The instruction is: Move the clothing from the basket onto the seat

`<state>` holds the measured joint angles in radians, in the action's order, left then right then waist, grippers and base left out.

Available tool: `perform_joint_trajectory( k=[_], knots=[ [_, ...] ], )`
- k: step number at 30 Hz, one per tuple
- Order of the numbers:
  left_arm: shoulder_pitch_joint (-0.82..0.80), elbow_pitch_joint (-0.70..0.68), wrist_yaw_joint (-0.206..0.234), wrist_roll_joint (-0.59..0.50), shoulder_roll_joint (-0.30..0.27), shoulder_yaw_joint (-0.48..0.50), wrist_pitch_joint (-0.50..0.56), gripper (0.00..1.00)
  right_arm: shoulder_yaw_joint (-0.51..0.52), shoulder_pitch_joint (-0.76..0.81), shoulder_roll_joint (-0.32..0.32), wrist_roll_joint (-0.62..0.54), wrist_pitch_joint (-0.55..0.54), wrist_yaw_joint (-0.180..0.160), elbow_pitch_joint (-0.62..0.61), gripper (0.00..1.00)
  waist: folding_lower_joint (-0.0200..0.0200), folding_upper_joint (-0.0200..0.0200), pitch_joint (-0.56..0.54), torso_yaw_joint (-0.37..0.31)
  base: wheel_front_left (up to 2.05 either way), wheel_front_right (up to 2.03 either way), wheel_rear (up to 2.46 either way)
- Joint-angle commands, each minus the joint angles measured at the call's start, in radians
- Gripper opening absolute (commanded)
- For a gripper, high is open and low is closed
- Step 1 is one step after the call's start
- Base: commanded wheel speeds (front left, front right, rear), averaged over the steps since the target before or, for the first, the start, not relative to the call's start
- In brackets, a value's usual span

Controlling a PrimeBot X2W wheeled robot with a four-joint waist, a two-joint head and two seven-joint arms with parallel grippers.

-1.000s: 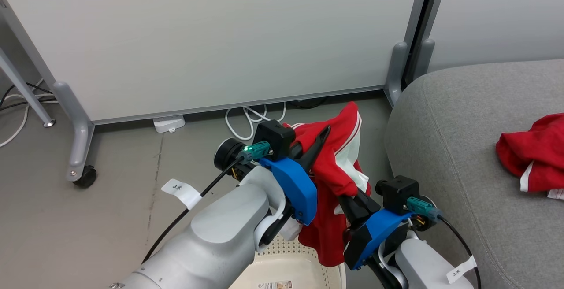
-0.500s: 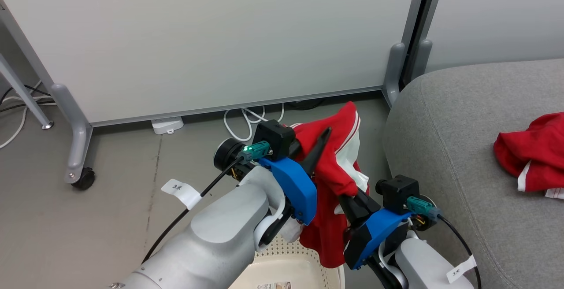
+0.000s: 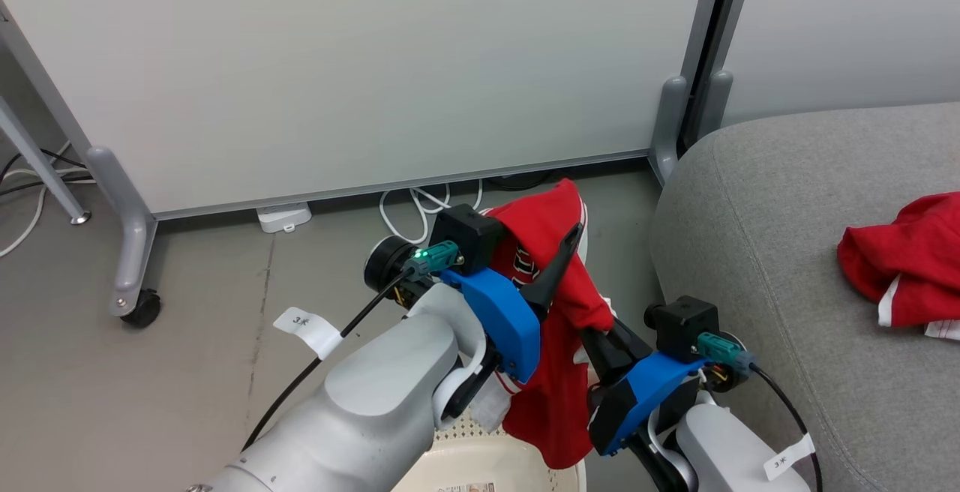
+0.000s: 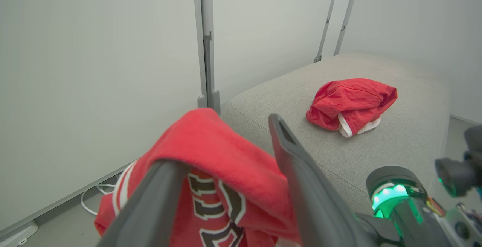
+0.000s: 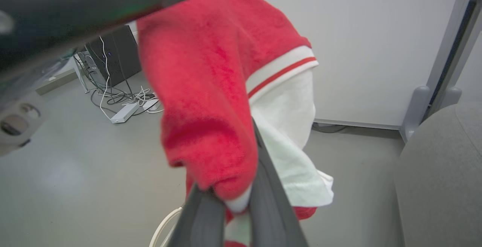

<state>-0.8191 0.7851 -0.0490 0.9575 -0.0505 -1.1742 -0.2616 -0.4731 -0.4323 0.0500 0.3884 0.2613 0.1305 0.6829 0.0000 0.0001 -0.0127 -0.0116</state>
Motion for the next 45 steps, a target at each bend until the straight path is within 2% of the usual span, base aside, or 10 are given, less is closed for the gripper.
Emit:
perform_joint_trajectory(
  k=[1, 6, 18, 26, 31, 45],
  knots=[
    [0.012, -0.003, 0.003, -0.006, 0.000, 0.007, -0.005, 1.00, 0.004, -0.004, 0.001, -0.004, 0.006, 0.001, 0.001, 0.00, 0.0000, -0.0001, 0.000, 0.000, 0.00, 0.00, 0.00],
    [0.044, -0.026, 0.006, -0.039, -0.007, 0.049, -0.005, 1.00, 0.020, 0.001, 0.001, -0.008, 0.006, 0.001, -0.003, 0.00, 0.0000, -0.0001, -0.002, 0.001, 0.00, 0.00, 0.00],
    [0.211, -0.171, 0.013, -0.192, -0.071, 0.187, -0.005, 1.00, 0.070, 0.009, 0.001, -0.016, 0.006, 0.001, -0.013, 0.00, 0.0000, -0.0001, 0.001, 0.007, 0.00, 0.00, 0.00],
    [0.386, -0.343, 0.037, -0.332, -0.134, 0.335, -0.005, 1.00, 0.067, 0.016, 0.001, -0.008, 0.006, 0.001, -0.024, 0.00, 0.0000, -0.0001, -0.006, -0.007, 0.00, 0.00, 0.00],
    [0.497, -0.426, 0.022, -0.409, -0.160, 0.430, -0.004, 1.00, 0.081, 0.021, 0.001, -0.013, 0.006, 0.001, -0.028, 0.00, 0.0000, -0.0001, -0.005, -0.007, 0.00, 0.00, 0.00],
    [0.682, -0.529, -0.039, -0.564, -0.154, 0.609, -0.004, 1.00, 0.086, 0.026, 0.001, -0.007, 0.006, 0.001, -0.038, 0.00, 0.0000, -0.0001, -0.004, -0.021, 0.00, 0.00, 0.00]
  ],
)
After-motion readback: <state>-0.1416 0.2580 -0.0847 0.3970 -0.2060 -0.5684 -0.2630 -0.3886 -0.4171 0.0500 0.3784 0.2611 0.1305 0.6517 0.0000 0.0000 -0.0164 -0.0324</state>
